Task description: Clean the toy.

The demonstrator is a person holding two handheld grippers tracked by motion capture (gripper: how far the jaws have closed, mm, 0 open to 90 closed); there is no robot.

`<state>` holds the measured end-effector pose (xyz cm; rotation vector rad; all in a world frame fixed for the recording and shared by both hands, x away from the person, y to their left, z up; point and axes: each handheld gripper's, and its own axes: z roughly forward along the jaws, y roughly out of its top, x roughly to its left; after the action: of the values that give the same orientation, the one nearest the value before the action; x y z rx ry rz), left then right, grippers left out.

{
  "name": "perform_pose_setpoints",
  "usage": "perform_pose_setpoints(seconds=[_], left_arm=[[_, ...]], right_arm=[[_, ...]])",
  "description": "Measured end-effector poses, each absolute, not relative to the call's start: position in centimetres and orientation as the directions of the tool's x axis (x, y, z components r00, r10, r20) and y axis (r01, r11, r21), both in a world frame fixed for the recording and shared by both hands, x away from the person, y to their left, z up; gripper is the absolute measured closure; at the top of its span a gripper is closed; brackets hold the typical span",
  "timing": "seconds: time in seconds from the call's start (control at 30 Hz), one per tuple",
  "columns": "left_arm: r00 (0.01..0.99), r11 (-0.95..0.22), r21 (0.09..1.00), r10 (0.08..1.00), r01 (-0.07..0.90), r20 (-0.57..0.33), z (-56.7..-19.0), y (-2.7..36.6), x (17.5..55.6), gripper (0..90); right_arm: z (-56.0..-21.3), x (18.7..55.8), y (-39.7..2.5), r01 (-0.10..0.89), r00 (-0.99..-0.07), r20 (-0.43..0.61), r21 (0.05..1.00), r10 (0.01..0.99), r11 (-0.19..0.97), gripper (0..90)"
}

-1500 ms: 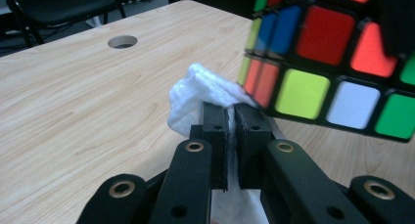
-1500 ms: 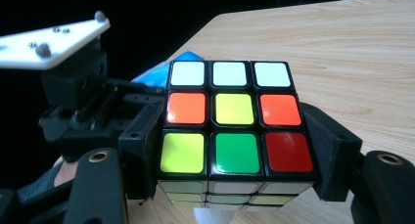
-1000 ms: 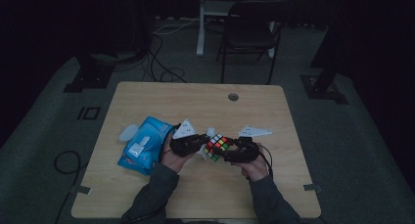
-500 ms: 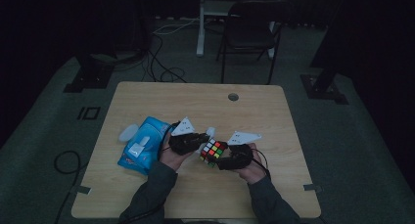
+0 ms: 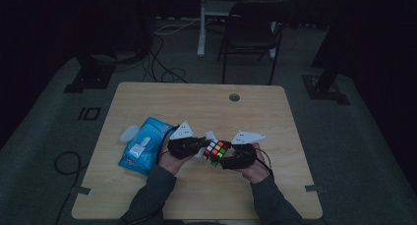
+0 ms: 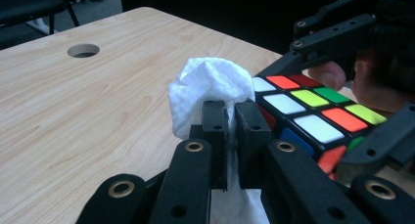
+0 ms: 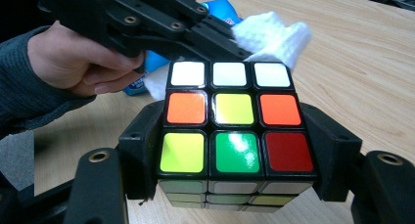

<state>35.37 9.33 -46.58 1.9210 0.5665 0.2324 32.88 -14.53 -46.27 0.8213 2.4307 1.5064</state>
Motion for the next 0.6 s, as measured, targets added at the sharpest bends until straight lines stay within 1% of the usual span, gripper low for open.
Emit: perform_pose_setpoints(seconds=[0.4,0.6], left_arm=[[0.88,-0.312,0.909,0.463,0.276,-0.109,-46.5,10.0,34.7,85.6],[0.888,-0.28,0.92,0.44,0.274,-0.131,-46.2,10.5,34.3,85.6]], right_arm=[[-46.5,33.3,-15.0,0.37,-0.829,0.143,0.866,0.54,0.338,33.8],[-46.8,33.6,-15.6,0.381,-0.818,0.148,0.863,0.556,0.331,33.8]])
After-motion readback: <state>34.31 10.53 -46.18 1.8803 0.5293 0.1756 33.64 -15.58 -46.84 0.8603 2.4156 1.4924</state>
